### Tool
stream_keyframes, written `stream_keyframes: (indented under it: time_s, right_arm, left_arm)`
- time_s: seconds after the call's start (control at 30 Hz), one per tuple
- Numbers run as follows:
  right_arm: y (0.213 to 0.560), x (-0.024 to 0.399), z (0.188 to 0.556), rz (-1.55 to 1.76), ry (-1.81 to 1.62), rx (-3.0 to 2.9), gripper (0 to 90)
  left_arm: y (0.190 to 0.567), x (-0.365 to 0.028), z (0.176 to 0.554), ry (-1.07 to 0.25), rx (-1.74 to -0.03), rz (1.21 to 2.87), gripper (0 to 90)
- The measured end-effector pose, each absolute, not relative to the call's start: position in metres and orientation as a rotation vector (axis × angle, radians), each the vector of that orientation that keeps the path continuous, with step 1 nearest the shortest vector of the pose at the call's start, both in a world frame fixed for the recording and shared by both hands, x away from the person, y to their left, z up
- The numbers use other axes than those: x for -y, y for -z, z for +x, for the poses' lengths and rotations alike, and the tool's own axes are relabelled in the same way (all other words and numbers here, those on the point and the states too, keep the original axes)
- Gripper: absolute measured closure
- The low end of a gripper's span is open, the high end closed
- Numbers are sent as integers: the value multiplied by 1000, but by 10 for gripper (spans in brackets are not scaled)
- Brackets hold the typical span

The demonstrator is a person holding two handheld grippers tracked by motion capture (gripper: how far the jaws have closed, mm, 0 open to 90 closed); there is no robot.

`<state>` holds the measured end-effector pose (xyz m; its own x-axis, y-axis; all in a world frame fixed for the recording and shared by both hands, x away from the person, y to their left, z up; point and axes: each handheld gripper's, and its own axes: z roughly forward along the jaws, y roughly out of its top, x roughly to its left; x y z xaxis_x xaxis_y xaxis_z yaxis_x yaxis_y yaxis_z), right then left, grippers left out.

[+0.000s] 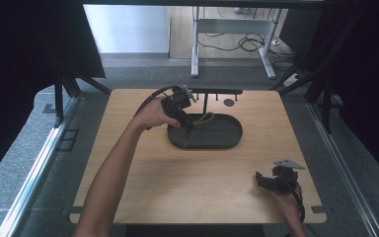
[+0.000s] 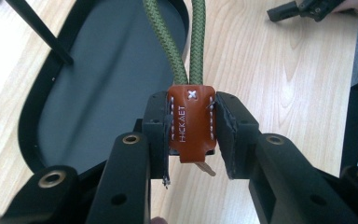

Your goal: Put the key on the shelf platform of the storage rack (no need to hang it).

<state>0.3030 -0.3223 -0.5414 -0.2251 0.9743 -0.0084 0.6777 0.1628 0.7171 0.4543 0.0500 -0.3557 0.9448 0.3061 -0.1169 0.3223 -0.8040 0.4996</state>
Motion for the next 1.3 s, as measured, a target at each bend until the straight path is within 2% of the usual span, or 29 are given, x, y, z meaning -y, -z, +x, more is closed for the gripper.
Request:
stream_keyframes:
  time_s: [0.73,1.3]
  right_arm:
    - [541,322,303,1564,-824,-1967,77]
    - [541,322,303,1565,-824,-1967,77]
  left_arm:
    - [374,-38,494,48,-503,2575,671]
    - [395,-34,506,42,-541,2597,670]
